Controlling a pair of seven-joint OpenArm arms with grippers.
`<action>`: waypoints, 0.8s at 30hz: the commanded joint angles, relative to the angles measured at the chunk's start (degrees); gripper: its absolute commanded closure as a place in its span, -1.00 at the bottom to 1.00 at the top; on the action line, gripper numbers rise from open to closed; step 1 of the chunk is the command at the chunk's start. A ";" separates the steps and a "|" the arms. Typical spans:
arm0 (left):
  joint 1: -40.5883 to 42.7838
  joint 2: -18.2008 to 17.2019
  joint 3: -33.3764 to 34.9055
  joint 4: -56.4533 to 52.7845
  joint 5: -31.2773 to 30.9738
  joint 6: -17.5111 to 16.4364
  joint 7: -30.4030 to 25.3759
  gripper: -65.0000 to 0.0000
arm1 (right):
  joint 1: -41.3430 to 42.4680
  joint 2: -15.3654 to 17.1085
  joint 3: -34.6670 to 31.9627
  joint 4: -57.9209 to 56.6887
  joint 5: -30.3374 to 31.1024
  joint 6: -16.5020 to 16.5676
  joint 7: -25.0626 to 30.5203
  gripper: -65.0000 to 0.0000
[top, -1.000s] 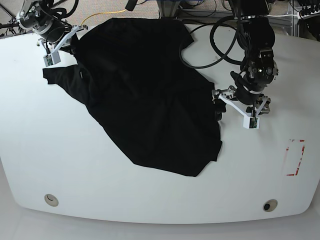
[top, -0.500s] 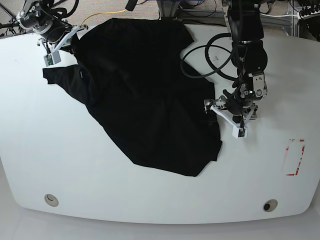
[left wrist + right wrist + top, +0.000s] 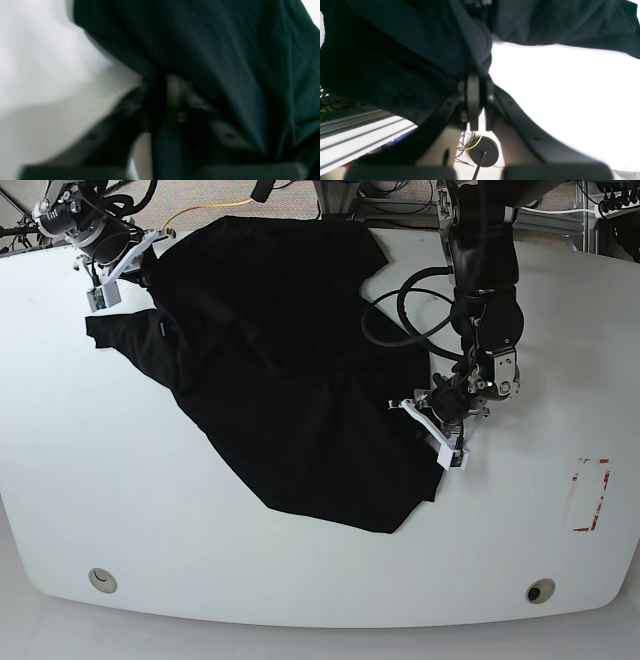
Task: Fold the T-shirt properly
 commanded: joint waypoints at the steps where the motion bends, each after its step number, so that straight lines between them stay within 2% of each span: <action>1: -0.34 -0.18 0.03 1.84 0.50 -1.55 1.98 0.94 | -0.63 0.00 0.53 0.92 0.96 0.34 0.72 1.00; 5: 3.44 -3.08 0.03 9.05 0.32 -3.66 1.98 0.95 | -1.51 -1.84 1.59 1.00 0.96 0.34 0.72 1.00; 7: 5.02 -3.87 0.03 13.89 0.32 -3.66 2.69 0.95 | -1.25 -2.99 2.03 1.00 0.96 0.34 0.72 1.00; 9: 6.43 -3.96 -0.06 18.02 0.41 -3.75 4.88 0.95 | -1.25 -3.69 2.29 0.92 0.96 0.34 0.72 1.00; 11: 8.89 -6.33 -0.68 24.09 0.32 -3.75 9.10 0.95 | -0.89 -3.87 2.29 0.92 0.78 0.34 0.72 1.00; 16: 13.55 -8.18 -2.70 31.38 0.23 -3.92 12.71 0.95 | 2.01 -4.04 1.76 0.74 0.52 0.34 0.72 1.00; 22: 23.40 -10.46 -6.66 38.68 0.32 -7.53 13.06 0.94 | 5.70 -4.13 1.76 0.65 0.52 0.34 -5.26 1.00; 24: 25.86 -10.64 -7.62 40.17 0.32 -8.40 14.91 0.94 | 7.37 -4.13 1.76 0.65 0.52 0.34 -6.67 1.00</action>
